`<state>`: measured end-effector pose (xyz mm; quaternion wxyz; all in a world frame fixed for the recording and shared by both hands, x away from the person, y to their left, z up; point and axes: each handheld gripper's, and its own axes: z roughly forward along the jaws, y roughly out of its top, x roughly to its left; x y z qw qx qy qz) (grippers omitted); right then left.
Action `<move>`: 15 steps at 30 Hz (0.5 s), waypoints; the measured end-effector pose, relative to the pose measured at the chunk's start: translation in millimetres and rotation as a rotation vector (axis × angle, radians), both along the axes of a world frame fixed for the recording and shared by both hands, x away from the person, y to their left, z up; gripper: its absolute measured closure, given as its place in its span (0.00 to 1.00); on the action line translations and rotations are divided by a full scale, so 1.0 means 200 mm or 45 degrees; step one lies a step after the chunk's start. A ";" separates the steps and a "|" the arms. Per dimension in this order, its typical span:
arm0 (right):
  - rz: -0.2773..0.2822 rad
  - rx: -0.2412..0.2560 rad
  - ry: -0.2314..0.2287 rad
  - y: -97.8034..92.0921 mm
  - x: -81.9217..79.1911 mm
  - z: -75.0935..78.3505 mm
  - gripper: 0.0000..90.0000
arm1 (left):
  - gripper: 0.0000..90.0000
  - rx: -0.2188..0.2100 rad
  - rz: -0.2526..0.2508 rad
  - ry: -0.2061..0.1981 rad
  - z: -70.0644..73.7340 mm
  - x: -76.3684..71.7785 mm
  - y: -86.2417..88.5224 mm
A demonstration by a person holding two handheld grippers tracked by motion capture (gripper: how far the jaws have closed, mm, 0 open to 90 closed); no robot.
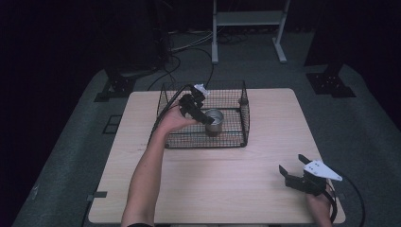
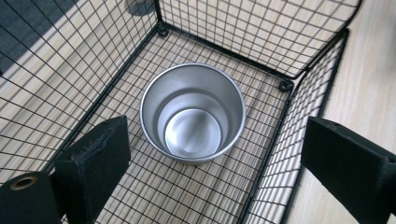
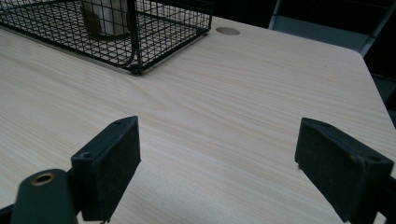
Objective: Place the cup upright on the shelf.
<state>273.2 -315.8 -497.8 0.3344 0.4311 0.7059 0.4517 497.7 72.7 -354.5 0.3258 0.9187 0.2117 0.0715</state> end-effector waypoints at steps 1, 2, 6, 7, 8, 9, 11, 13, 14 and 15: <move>-0.001 -0.001 0.000 0.00 0.00 0.00 0.15 | 0.08 -0.008 -0.004 -0.004 0.01 -0.01 0.00; -0.001 -0.002 0.000 0.00 0.00 0.00 0.15 | 0.08 -0.018 -0.011 -0.016 0.02 -0.03 0.01; -0.004 -0.011 -0.001 0.00 0.00 0.00 0.15 | 0.08 -0.053 -0.034 -0.026 0.03 -0.08 0.03; -0.004 -0.011 -0.001 0.00 0.00 0.00 0.15 | 0.08 -0.060 -0.036 -0.024 0.03 -0.09 0.03; -0.005 -0.013 -0.001 0.00 0.00 0.00 0.15 | 0.08 -0.059 -0.044 -0.026 0.03 -0.10 0.04; -0.006 -0.016 -0.001 0.01 0.00 0.00 0.15 | 0.08 -0.068 -0.044 -0.029 0.03 -0.11 0.04; -0.007 -0.018 -0.001 0.01 0.00 0.00 0.15 | 0.08 -0.081 -0.044 -0.030 0.04 -0.13 0.06; -0.010 -0.019 0.000 0.01 0.00 0.00 0.15 | 0.08 -0.088 -0.049 -0.037 0.04 -0.15 0.08; -0.010 -0.019 0.000 0.01 0.00 0.00 0.15 | 0.08 -0.090 -0.050 -0.036 0.04 -0.15 0.08; -0.009 -0.020 0.000 0.01 0.00 0.00 0.15 | 0.08 -0.100 -0.049 -0.039 0.04 -0.16 0.09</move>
